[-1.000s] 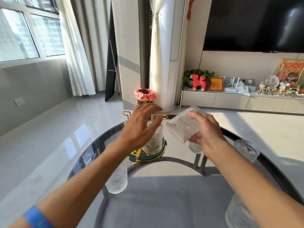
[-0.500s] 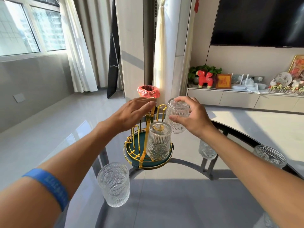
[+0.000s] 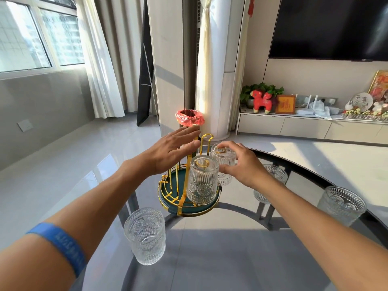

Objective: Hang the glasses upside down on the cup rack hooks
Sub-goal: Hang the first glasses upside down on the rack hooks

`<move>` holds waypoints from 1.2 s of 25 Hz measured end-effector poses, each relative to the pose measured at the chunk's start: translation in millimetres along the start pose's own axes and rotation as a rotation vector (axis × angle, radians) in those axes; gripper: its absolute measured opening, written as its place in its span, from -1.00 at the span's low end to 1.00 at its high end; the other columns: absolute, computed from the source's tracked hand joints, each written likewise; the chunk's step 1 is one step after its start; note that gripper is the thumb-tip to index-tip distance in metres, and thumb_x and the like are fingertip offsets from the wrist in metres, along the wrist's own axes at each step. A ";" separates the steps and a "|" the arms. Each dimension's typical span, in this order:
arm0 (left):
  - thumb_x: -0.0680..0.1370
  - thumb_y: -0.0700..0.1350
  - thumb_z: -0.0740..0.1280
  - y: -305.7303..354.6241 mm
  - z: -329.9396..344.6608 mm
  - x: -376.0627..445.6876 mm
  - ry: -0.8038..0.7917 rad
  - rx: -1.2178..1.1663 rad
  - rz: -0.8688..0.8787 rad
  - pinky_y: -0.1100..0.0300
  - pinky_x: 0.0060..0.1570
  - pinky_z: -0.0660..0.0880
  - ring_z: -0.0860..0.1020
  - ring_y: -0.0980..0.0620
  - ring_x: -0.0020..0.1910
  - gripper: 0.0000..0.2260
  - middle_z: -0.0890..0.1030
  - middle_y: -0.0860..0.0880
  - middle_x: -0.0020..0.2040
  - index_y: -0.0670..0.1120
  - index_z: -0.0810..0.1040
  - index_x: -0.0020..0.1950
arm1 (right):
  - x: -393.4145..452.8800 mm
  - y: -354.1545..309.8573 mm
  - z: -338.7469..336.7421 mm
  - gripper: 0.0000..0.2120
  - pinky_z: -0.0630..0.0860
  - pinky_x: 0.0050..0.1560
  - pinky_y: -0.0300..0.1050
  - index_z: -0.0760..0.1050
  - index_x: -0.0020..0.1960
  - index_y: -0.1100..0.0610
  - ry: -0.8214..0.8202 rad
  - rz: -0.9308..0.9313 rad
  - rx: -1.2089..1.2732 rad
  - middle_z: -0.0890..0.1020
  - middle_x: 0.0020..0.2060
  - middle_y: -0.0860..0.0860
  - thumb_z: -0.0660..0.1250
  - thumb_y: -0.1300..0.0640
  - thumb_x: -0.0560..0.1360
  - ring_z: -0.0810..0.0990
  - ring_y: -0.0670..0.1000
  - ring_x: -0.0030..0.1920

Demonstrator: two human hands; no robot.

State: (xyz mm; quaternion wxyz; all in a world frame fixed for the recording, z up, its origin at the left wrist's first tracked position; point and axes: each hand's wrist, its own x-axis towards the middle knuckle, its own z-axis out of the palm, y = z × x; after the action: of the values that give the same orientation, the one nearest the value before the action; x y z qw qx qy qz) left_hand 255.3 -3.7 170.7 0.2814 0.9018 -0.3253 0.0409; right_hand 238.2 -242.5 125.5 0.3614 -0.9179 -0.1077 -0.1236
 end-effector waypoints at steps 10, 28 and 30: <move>0.31 0.51 0.24 20.5 36.3 -162.4 0.090 0.131 -0.345 -0.15 0.43 0.26 0.26 -0.04 0.50 -0.16 0.26 0.03 0.56 0.20 0.20 0.53 | -124.2 -36.9 19.5 -0.70 0.55 -0.18 -0.09 0.54 0.05 0.00 0.374 0.071 0.133 0.61 0.06 -0.02 0.31 0.29 0.39 0.62 -0.01 -0.06; 0.20 0.19 0.55 53.7 29.8 -189.9 0.424 -0.223 -0.173 0.14 -0.02 0.54 0.55 0.16 0.00 -0.22 0.51 0.16 0.03 0.35 0.22 0.31 | -164.6 -145.1 52.2 -0.54 0.59 -0.11 -0.06 0.42 0.33 -0.07 0.079 0.313 0.846 0.70 -0.04 0.06 0.40 -0.06 0.46 0.66 0.04 -0.08; 0.24 0.18 0.55 55.0 26.5 -179.3 0.425 -0.155 -0.102 0.23 0.00 0.52 0.55 0.19 0.03 -0.11 0.49 0.28 0.15 0.42 0.10 0.42 | -157.4 -150.7 43.4 -0.49 0.61 -0.05 -0.04 0.41 0.32 -0.16 0.097 0.155 0.653 0.67 -0.03 -0.01 0.45 -0.12 0.41 0.66 0.00 -0.08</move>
State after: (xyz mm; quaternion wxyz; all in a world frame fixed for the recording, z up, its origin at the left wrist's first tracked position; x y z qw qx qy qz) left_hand 78.1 48.5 128.9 0.4136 0.8640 -0.2148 0.1906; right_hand 52.4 -121.7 142.8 0.6492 -0.7523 -0.0544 -0.0981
